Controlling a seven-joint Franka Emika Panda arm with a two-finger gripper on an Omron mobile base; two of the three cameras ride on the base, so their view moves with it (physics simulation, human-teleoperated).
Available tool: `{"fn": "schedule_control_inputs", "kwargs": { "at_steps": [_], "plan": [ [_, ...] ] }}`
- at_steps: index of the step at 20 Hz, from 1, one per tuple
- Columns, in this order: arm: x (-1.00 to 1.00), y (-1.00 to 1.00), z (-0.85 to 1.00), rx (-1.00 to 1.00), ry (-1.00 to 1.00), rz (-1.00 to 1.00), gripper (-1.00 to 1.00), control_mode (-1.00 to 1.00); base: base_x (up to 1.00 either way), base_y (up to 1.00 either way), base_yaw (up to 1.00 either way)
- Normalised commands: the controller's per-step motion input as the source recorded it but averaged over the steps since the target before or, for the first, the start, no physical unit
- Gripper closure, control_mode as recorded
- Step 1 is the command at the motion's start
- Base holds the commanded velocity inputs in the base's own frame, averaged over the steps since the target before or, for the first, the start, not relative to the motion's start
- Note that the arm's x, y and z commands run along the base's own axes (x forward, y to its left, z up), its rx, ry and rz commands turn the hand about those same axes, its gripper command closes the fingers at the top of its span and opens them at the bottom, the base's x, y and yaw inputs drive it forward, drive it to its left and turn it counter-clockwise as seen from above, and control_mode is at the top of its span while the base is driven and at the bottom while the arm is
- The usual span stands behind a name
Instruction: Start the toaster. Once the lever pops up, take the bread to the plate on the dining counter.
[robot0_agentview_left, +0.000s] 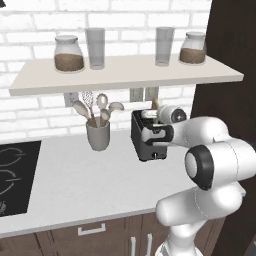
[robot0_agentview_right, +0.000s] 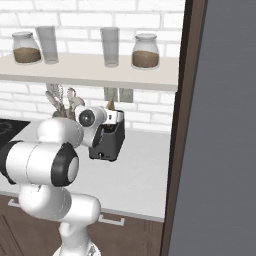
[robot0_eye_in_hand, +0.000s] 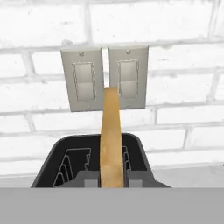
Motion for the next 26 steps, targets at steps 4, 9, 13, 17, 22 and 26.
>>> {"fn": "schedule_control_inputs", "kwargs": {
  "at_steps": [4,9,13,17,22,26],
  "plan": [
    [-0.03,0.00,0.65,0.00,-0.01,0.00,1.00,-1.00,0.00,0.00,0.00],
    [-0.30,0.00,0.40,0.00,0.00,0.00,1.00,-1.00,0.00,0.00,0.00],
    [-0.80,0.00,0.00,0.00,0.00,0.00,1.00,-1.00,0.00,0.00,0.00],
    [-0.70,0.00,0.20,0.00,0.00,0.00,1.00,-1.00,0.00,0.00,0.00],
    [-0.54,0.00,0.43,0.00,0.07,0.00,1.00,-1.00,0.00,0.00,0.00],
    [-0.49,0.01,0.46,-0.01,0.13,0.00,1.00,-1.00,0.00,0.00,0.00]
  ]
}}
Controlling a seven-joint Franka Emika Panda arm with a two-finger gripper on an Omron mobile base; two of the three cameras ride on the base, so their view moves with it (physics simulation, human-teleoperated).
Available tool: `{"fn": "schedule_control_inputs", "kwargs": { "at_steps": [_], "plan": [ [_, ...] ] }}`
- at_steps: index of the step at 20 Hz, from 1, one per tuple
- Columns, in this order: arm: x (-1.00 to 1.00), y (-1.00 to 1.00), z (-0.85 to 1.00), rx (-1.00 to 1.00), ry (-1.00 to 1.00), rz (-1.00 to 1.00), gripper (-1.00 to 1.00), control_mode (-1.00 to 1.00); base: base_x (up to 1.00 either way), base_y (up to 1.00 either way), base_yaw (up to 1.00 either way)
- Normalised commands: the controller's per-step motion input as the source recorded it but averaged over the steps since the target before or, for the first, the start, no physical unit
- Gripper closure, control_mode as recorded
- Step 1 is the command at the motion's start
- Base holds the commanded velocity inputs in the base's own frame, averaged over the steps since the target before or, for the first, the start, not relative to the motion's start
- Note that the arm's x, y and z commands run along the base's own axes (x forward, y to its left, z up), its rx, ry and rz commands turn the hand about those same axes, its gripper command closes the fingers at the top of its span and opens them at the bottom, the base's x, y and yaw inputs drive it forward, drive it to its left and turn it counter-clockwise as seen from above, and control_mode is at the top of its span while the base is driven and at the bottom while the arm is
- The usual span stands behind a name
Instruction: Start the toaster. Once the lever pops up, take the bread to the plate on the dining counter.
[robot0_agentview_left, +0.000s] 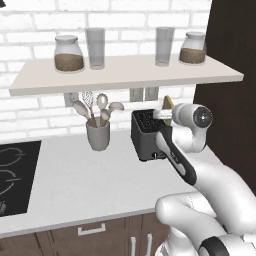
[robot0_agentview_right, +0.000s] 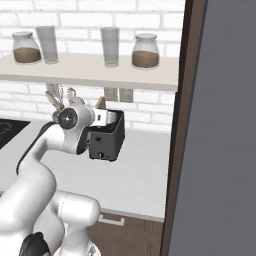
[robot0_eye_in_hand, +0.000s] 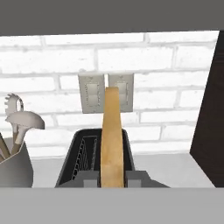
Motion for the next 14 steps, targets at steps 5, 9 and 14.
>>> {"fn": "schedule_control_inputs", "kwargs": {
  "at_steps": [5,9,14],
  "plan": [
    [-0.53,0.03,0.36,-0.01,0.18,0.00,1.00,-1.00,0.00,0.00,0.00],
    [-0.68,0.03,0.02,-0.01,0.10,0.00,1.00,-1.00,0.00,0.00,0.00],
    [-0.74,0.00,0.00,0.00,0.00,0.06,1.00,-1.00,0.00,0.00,0.00]
  ]
}}
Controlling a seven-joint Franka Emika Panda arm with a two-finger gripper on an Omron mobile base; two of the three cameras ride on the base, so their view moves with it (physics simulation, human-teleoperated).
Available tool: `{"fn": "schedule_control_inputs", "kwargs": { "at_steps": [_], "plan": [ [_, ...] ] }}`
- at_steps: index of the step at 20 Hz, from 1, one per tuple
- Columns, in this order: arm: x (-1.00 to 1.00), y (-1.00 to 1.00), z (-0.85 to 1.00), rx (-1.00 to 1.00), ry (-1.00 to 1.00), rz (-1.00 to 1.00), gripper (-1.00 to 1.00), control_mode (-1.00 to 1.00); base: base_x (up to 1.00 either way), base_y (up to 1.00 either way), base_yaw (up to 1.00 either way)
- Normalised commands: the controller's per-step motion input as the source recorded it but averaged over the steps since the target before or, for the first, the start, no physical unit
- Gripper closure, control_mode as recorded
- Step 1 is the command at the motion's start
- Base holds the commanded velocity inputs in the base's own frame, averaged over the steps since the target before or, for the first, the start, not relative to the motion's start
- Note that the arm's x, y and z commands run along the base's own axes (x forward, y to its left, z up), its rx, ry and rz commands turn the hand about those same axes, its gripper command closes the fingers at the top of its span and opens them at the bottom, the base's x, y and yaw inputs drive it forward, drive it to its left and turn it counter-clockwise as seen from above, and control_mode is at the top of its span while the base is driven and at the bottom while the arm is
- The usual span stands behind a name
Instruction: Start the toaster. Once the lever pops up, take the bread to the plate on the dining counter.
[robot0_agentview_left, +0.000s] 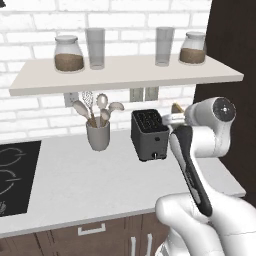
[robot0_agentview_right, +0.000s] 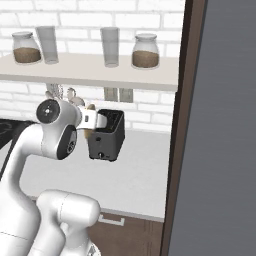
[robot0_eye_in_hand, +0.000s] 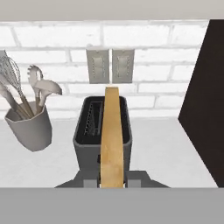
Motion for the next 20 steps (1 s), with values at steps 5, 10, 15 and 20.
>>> {"fn": "schedule_control_inputs", "kwargs": {
  "at_steps": [5,10,15,20],
  "plan": [
    [-0.81,0.15,0.00,0.00,-0.01,0.04,1.00,-1.00,0.00,0.00,0.00],
    [-0.32,0.20,0.00,0.00,-0.01,-0.01,1.00,-1.00,0.00,0.00,0.00],
    [-0.03,0.01,0.03,0.00,0.00,-0.07,1.00,-1.00,0.00,0.00,0.00],
    [-0.25,-0.02,0.00,0.00,-0.01,-0.03,1.00,-1.00,0.00,0.00,0.00]
  ]
}}
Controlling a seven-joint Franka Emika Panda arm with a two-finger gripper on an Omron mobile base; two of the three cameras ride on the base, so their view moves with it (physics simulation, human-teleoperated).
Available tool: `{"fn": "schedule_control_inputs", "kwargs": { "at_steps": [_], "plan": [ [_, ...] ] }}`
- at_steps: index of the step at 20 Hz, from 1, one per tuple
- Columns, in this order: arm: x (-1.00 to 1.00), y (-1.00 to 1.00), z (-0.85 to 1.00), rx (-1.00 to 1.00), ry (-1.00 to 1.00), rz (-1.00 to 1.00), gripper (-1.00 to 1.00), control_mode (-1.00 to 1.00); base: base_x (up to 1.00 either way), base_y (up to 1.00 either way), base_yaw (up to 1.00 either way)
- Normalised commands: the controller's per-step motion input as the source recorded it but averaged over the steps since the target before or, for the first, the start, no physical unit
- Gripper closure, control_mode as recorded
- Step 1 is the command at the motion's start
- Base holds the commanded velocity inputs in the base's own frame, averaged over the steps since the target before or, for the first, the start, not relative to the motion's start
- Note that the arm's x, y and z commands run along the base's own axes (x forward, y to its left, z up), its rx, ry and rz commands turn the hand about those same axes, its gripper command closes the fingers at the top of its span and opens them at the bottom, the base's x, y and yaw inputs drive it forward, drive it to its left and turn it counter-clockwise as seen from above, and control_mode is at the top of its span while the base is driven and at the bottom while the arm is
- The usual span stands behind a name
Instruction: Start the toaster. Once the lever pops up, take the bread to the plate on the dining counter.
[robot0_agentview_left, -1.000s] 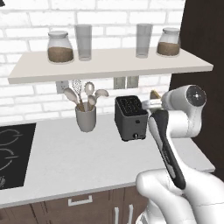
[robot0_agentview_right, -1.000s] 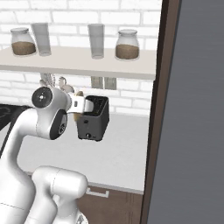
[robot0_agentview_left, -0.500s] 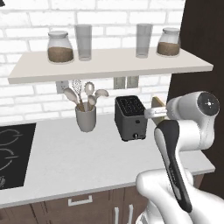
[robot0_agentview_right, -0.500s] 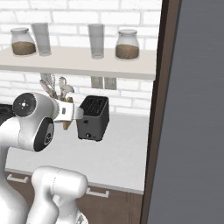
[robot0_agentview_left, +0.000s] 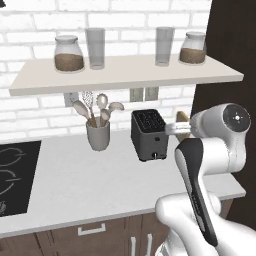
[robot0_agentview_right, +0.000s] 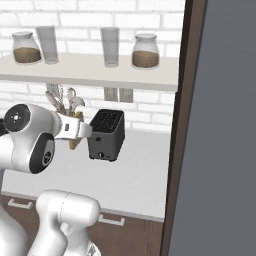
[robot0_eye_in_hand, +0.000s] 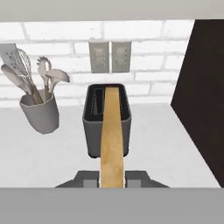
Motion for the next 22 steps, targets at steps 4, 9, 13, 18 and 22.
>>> {"fn": "schedule_control_inputs", "kwargs": {
  "at_steps": [4,9,13,18,22],
  "plan": [
    [-0.29,-0.01,0.00,0.00,0.00,0.00,1.00,-1.00,0.00,0.00,0.00],
    [-0.35,0.00,0.00,0.00,0.00,0.00,1.00,-1.00,0.00,0.00,0.00],
    [-0.23,-0.02,0.00,0.00,0.00,0.00,1.00,-1.00,0.00,0.00,0.00],
    [-0.07,-0.01,0.00,0.00,0.00,0.00,1.00,-1.00,0.00,0.00,0.00],
    [-0.01,0.00,0.00,0.00,0.00,0.00,1.00,1.00,-0.04,0.00,0.00]
  ]
}}
